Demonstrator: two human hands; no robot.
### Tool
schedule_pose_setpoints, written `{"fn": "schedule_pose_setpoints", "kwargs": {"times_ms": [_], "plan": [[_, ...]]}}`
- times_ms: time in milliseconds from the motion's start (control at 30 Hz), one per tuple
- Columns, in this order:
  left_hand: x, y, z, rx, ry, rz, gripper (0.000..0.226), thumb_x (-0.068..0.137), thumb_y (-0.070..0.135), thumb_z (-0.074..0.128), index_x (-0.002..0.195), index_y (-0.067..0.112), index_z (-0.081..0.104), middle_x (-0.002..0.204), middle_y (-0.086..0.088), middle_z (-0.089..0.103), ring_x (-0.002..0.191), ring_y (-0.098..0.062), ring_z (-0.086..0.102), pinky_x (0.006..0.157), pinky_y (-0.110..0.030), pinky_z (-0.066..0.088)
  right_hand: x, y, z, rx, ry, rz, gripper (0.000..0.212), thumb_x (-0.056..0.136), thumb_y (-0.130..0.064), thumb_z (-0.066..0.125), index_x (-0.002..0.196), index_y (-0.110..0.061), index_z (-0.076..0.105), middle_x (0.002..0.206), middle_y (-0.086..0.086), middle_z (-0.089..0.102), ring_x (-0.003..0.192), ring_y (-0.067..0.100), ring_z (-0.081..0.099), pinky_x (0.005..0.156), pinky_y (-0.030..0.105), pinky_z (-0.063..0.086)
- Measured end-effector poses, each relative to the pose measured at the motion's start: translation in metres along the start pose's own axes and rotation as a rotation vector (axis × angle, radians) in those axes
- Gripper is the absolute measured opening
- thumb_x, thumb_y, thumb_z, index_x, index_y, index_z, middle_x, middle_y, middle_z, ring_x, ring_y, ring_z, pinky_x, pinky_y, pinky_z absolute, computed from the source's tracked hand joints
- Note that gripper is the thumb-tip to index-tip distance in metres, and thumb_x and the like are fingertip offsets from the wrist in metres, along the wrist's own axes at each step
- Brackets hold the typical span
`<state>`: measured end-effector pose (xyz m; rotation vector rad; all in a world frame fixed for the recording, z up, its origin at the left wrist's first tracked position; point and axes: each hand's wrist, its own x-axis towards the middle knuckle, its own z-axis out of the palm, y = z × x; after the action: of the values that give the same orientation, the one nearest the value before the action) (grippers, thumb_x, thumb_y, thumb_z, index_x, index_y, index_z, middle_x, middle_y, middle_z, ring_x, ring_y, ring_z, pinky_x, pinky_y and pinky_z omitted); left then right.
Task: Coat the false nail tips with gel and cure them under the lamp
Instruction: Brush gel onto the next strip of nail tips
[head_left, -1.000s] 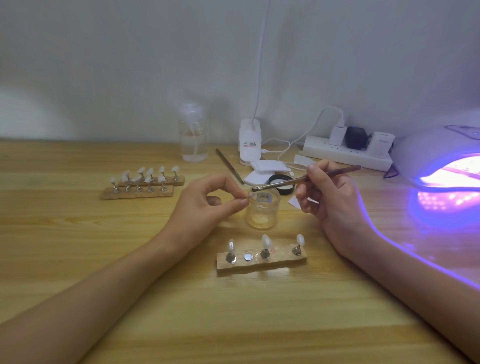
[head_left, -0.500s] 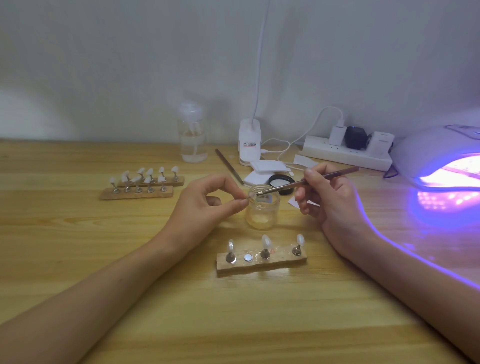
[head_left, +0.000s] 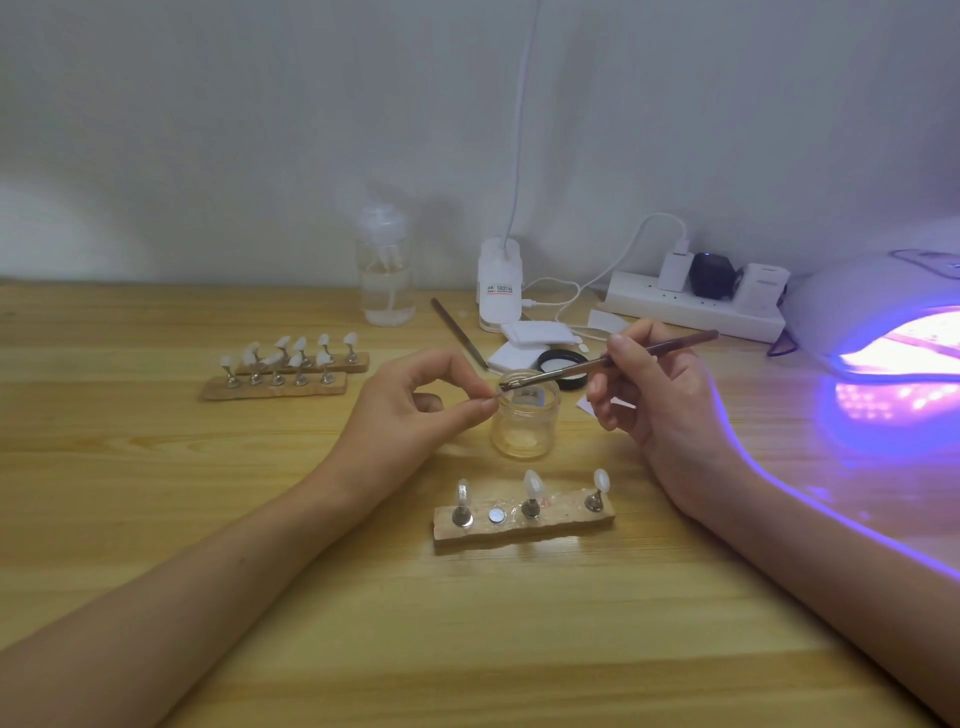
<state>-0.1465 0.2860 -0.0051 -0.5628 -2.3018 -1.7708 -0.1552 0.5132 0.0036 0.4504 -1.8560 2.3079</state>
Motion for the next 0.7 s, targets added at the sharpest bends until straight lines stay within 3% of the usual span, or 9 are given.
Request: {"fn": "schedule_pose_setpoints", "kwargs": {"times_ms": [100, 300, 433, 567, 700], "plan": [[0.0, 0.0002, 0.0, 0.001, 0.001, -0.002, 0.013, 0.082, 0.013, 0.078, 0.077, 0.018, 0.067, 0.09, 0.008, 0.071, 0.044, -0.004, 0.032, 0.046, -0.01, 0.03, 0.001, 0.0021, -0.0009, -0.04, 0.062, 0.027, 0.02, 0.099, -0.021, 0.056, 0.08, -0.016, 0.052, 0.061, 0.003, 0.062, 0.053, 0.013, 0.056, 0.048, 0.02, 0.045], [0.0, 0.0007, -0.0002, 0.001, -0.001, 0.003, 0.014, 0.082, 0.012, 0.078, 0.077, 0.019, 0.067, 0.09, 0.008, 0.071, 0.044, -0.004, 0.032, 0.045, -0.01, 0.031, 0.0, -0.001, 0.0008, 0.011, 0.007, -0.003, 0.021, 0.093, -0.029, 0.062, 0.076, -0.02, 0.056, 0.061, 0.004, 0.061, 0.053, 0.014, 0.056, 0.048, 0.021, 0.045], [-0.0001, 0.0006, -0.0004, 0.015, -0.004, -0.001, 0.013, 0.082, 0.015, 0.078, 0.077, 0.02, 0.067, 0.09, 0.009, 0.071, 0.046, -0.005, 0.033, 0.049, -0.011, 0.034, 0.0015, 0.0001, 0.0001, -0.01, 0.084, 0.027, 0.021, 0.099, -0.02, 0.055, 0.078, -0.016, 0.052, 0.058, 0.003, 0.061, 0.051, 0.013, 0.055, 0.047, 0.02, 0.044], [-0.0001, 0.0007, 0.0, 0.01, -0.01, -0.006, 0.013, 0.082, 0.017, 0.079, 0.077, 0.021, 0.068, 0.089, 0.009, 0.071, 0.048, -0.005, 0.034, 0.051, -0.012, 0.035, 0.0007, -0.0014, 0.0003, 0.022, 0.024, 0.009, 0.019, 0.091, -0.031, 0.062, 0.077, -0.02, 0.055, 0.061, 0.003, 0.062, 0.053, 0.013, 0.056, 0.048, 0.021, 0.045], [-0.0004, 0.0013, 0.0, 0.01, -0.009, -0.011, 0.013, 0.081, 0.017, 0.079, 0.076, 0.021, 0.068, 0.087, 0.01, 0.07, 0.048, -0.006, 0.034, 0.052, -0.01, 0.035, 0.0014, 0.0013, -0.0003, -0.035, 0.079, 0.033, 0.02, 0.098, -0.021, 0.056, 0.079, -0.016, 0.051, 0.059, 0.002, 0.061, 0.052, 0.012, 0.056, 0.048, 0.021, 0.044]]}}
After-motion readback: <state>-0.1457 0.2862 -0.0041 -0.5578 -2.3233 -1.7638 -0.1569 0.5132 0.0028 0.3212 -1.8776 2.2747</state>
